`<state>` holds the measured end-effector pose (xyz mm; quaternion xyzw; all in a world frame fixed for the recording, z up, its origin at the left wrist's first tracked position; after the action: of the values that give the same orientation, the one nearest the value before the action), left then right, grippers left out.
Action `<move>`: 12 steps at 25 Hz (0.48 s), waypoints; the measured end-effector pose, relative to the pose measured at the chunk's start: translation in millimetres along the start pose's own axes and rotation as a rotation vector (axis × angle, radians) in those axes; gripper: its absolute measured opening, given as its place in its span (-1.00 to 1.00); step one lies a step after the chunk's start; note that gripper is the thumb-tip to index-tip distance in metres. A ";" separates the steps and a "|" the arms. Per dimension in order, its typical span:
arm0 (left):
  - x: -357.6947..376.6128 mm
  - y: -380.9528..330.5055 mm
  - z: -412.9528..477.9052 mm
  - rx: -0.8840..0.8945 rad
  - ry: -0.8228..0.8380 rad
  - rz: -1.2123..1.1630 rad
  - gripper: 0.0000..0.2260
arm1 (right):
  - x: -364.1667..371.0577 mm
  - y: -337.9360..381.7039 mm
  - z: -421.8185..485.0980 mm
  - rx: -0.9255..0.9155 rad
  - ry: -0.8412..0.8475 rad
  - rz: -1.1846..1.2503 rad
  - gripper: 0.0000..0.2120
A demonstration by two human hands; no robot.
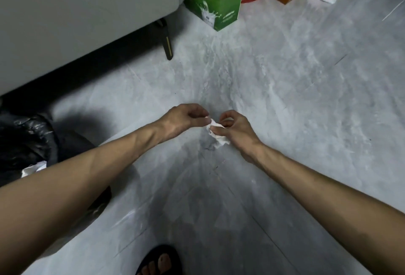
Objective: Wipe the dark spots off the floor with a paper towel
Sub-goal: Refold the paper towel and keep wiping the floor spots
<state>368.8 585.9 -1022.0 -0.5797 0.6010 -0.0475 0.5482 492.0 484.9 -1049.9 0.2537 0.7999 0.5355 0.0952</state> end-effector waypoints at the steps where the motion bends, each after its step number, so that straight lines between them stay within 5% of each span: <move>1: 1.2 -11.7 3.5 0.026 0.021 0.029 -0.83 | -4.6 10.0 0.1 0.003 0.020 0.007 -0.76; 9: -4.0 -43.6 25.7 -0.014 -0.018 -0.030 -0.76 | -34.2 44.6 12.5 0.098 0.102 -0.006 -0.76; 12: -13.7 -70.2 1.1 -0.038 0.094 -0.121 -0.75 | -32.8 68.0 -7.5 0.179 0.097 0.017 -0.71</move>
<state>411.1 574.1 -965.5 -0.6225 0.5907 -0.0960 0.5043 537.4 482.4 -989.2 0.2420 0.8460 0.4743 0.0288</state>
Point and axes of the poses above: each hand's wrist, its own z-axis towards the middle knuckle, its own x-axis out of the palm, y = z × x, the point moved 8 cm from there along z, towards the middle knuckle, and after that the axes turned 14 degrees about z, right-handed, at the moved point
